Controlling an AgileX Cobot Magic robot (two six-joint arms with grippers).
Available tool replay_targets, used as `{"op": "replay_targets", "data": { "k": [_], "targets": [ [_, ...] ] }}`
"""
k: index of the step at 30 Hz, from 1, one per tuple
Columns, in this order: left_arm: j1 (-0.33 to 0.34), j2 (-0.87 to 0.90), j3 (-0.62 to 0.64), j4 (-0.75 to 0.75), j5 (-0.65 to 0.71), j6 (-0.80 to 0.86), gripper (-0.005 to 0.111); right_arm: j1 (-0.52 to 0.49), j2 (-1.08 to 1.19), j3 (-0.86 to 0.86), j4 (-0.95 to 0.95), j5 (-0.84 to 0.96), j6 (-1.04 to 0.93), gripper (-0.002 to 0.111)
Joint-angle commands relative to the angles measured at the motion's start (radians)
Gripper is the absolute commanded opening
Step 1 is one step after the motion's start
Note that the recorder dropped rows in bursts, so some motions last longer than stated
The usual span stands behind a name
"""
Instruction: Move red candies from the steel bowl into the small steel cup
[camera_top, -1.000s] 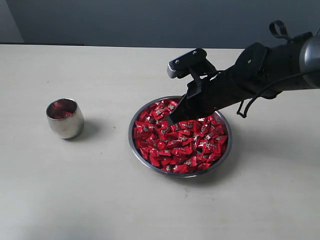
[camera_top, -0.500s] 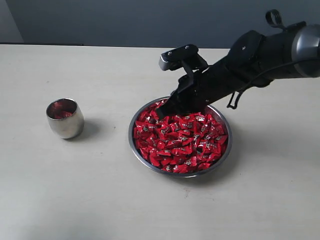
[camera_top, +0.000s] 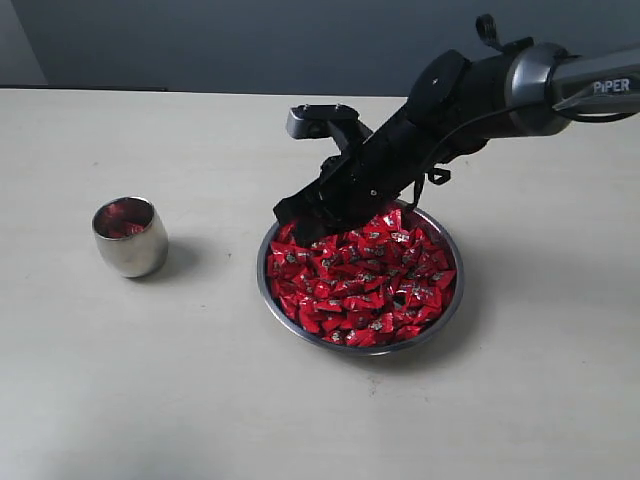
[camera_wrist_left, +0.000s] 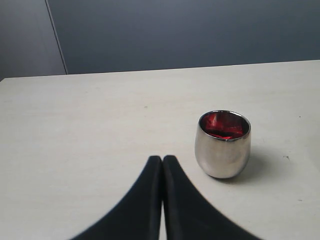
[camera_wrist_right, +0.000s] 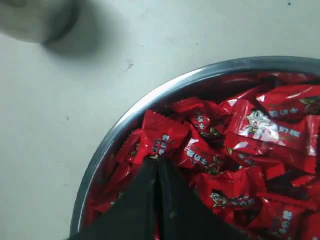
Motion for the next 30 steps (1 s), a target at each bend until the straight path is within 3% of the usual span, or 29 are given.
{"op": "replay_targets", "data": {
  "k": [1, 7, 12, 14, 20, 27, 30],
  "targets": [
    [-0.008, -0.004, 0.004, 0.001, -0.002, -0.003, 0.000, -0.003, 0.019, -0.017, 0.004, 0.014, 0.017, -0.001],
    [-0.008, -0.004, 0.004, 0.001, -0.002, -0.003, 0.000, -0.003, 0.019, -0.017, 0.042, 0.041, 0.017, 0.004],
    [-0.008, -0.004, 0.004, 0.001, -0.002, -0.003, 0.000, -0.003, 0.019, -0.017, 0.045, 0.047, 0.047, 0.030],
    [-0.008, -0.004, 0.004, 0.001, -0.002, -0.003, 0.000, -0.003, 0.019, -0.017, 0.045, 0.047, 0.068, 0.035],
    [-0.008, -0.004, 0.004, 0.001, -0.002, -0.003, 0.000, 0.042, 0.024, -0.053, -0.059, 0.057, 0.125, 0.035],
    [-0.008, -0.004, 0.004, 0.001, -0.002, -0.003, 0.000, 0.111, 0.064, -0.232, -0.479, 0.159, 0.473, 0.035],
    [-0.008, -0.004, 0.004, 0.001, -0.002, -0.003, 0.000, 0.118, 0.086, -0.296, -0.538, 0.217, 0.548, 0.035]
  ]
}}
